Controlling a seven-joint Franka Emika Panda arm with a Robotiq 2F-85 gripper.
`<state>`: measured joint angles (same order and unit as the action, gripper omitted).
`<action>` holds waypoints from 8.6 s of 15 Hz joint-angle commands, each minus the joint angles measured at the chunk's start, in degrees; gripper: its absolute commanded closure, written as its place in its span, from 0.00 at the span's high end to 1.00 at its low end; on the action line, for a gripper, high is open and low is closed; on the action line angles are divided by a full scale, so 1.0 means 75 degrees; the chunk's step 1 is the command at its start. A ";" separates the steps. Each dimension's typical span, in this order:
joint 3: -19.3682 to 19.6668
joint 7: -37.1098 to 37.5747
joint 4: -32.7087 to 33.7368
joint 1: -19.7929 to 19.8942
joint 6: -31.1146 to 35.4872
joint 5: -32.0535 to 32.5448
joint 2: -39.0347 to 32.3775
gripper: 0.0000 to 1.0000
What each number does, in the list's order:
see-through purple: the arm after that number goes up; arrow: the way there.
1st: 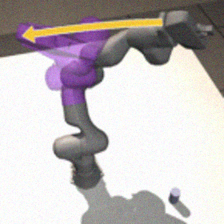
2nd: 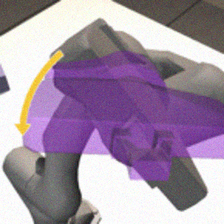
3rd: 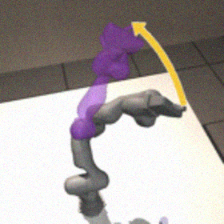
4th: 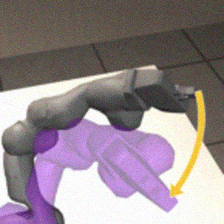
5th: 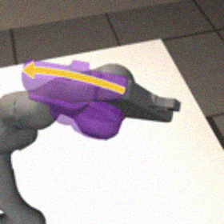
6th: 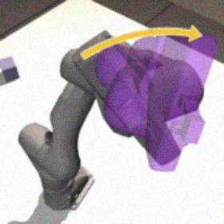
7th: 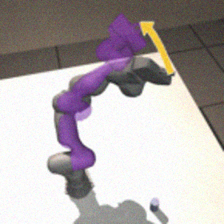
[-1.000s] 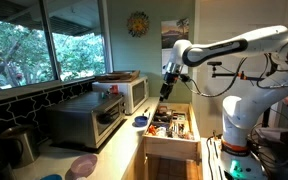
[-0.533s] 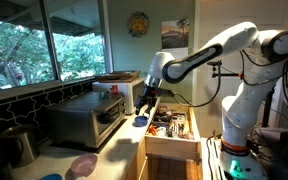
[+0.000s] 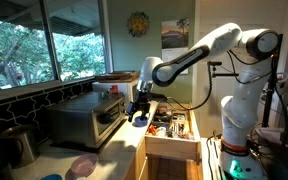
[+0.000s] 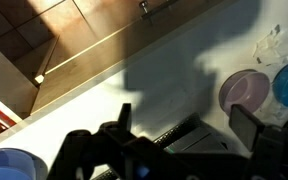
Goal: Move the purple bowl to the right
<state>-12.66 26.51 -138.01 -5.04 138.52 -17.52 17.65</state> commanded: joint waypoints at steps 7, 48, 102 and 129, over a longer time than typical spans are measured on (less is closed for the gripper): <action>-0.0397 0.3368 0.2335 -0.0723 -0.0070 0.1287 -0.3764 1.00; 0.0632 0.2830 0.4519 -0.1899 0.2304 0.0601 -0.6228 0.00; 0.1756 0.9210 -0.0738 0.4111 0.2022 0.3483 0.0680 0.01; 0.4205 0.9744 0.3804 0.3806 0.0794 0.3645 -0.4315 0.01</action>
<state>17.85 108.50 -108.73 24.04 141.37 13.52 -13.84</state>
